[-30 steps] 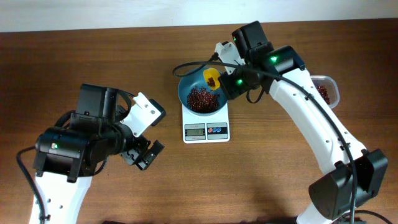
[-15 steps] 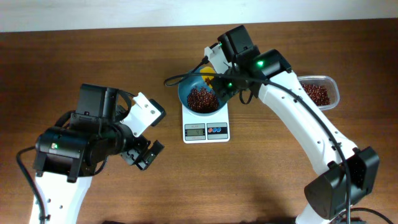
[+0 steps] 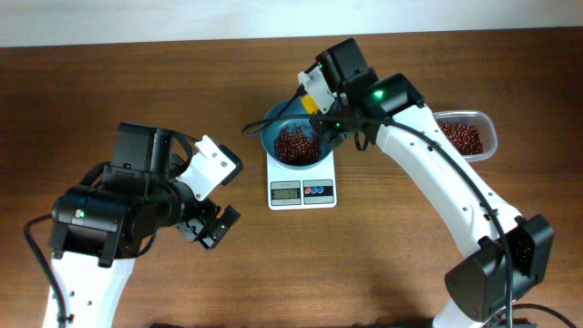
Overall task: Scoop item into bowl and weigh 50g on scale
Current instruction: 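Move the scoop right with the right gripper to the bean tub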
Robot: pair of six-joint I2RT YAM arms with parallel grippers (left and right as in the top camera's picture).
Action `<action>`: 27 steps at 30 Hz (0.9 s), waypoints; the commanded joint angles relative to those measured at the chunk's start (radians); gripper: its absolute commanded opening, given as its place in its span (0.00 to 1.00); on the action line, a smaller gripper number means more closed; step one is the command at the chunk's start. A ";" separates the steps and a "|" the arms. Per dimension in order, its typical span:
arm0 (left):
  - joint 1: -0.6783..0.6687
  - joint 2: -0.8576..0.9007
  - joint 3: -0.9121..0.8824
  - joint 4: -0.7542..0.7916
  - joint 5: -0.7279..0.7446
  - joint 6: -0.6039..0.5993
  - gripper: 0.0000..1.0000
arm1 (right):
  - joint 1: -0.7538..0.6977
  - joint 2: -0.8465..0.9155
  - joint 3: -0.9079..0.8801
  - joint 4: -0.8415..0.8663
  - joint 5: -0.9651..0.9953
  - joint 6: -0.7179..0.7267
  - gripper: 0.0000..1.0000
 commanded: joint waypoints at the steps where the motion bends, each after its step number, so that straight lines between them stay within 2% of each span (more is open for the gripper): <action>1: 0.005 -0.006 0.014 0.002 0.012 0.016 0.99 | 0.018 0.014 0.026 0.004 0.030 -0.010 0.04; 12: 0.005 -0.006 0.014 0.002 0.012 0.016 0.99 | 0.023 0.014 0.026 0.011 0.072 -0.010 0.04; 16: 0.005 -0.006 0.014 0.002 0.012 0.016 0.99 | -0.004 0.006 0.052 0.007 -0.018 0.100 0.04; 20: 0.005 -0.006 0.014 0.002 0.012 0.016 0.99 | -0.112 -0.020 0.171 -0.043 -0.110 0.237 0.04; 24: 0.005 -0.006 0.014 0.002 0.012 0.016 0.99 | -0.265 -0.048 0.267 -0.248 -0.059 0.247 0.04; 25: 0.005 -0.006 0.014 0.002 0.012 0.016 0.99 | -0.336 -0.051 0.267 -0.337 -0.019 0.246 0.04; 27: 0.005 -0.006 0.014 0.002 0.012 0.016 0.99 | -0.409 -0.047 0.242 -0.403 0.008 0.247 0.04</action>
